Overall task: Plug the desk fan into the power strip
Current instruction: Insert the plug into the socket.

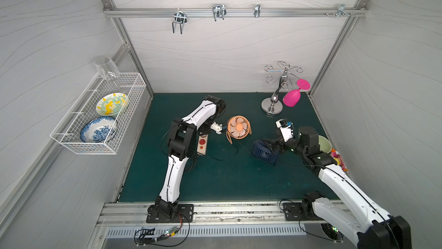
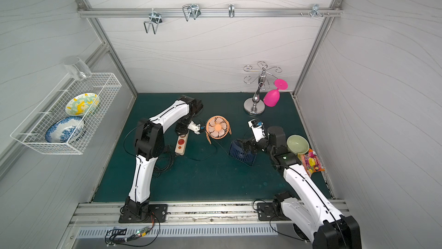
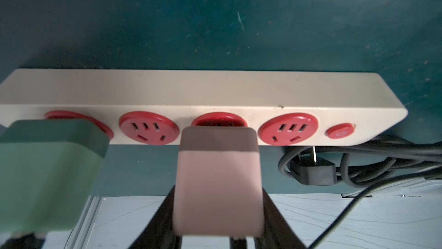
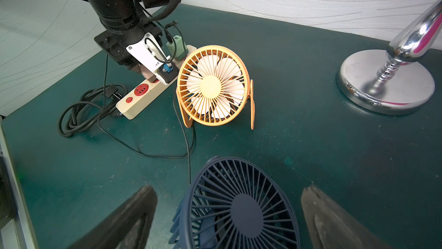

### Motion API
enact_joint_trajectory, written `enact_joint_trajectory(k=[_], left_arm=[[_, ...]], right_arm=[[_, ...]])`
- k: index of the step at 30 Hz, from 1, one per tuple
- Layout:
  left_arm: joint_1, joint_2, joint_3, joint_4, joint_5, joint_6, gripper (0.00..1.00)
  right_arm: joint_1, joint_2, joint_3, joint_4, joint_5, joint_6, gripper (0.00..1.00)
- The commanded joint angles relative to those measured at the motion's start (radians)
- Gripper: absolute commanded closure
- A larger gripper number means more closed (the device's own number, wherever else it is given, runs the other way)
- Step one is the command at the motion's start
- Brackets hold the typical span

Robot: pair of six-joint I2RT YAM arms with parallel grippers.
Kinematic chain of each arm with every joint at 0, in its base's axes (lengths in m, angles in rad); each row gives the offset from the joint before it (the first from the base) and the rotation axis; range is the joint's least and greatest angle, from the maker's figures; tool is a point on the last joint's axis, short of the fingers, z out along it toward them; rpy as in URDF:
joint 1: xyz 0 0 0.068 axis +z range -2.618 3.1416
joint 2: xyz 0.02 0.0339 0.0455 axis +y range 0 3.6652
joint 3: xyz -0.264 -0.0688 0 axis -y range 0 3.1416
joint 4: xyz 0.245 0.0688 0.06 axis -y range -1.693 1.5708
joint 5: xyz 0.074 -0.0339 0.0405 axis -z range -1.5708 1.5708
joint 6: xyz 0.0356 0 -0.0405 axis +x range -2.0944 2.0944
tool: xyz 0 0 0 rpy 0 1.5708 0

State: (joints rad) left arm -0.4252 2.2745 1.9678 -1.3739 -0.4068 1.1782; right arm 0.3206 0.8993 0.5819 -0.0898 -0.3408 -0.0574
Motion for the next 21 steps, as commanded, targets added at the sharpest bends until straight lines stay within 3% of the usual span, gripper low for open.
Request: enact_joint_trajectory(k=[1, 11, 21], left_arm=[[0.003, 0.121, -0.032, 0.102, 0.093, 0.026, 1.0], [-0.029, 0.235, 0.139, 0.044, 0.14, 0.025, 1.0], [-0.069, 0.173, 0.016, 0.121, 0.246, -0.053, 1.0]], right_arm=[[0.005, -0.014, -0.006, 0.008, -0.004, -0.005, 0.01], [0.004, -0.017, -0.004, 0.005, -0.001, -0.007, 0.01], [0.005, -0.023, -0.001, 0.002, 0.001, -0.01, 0.01]])
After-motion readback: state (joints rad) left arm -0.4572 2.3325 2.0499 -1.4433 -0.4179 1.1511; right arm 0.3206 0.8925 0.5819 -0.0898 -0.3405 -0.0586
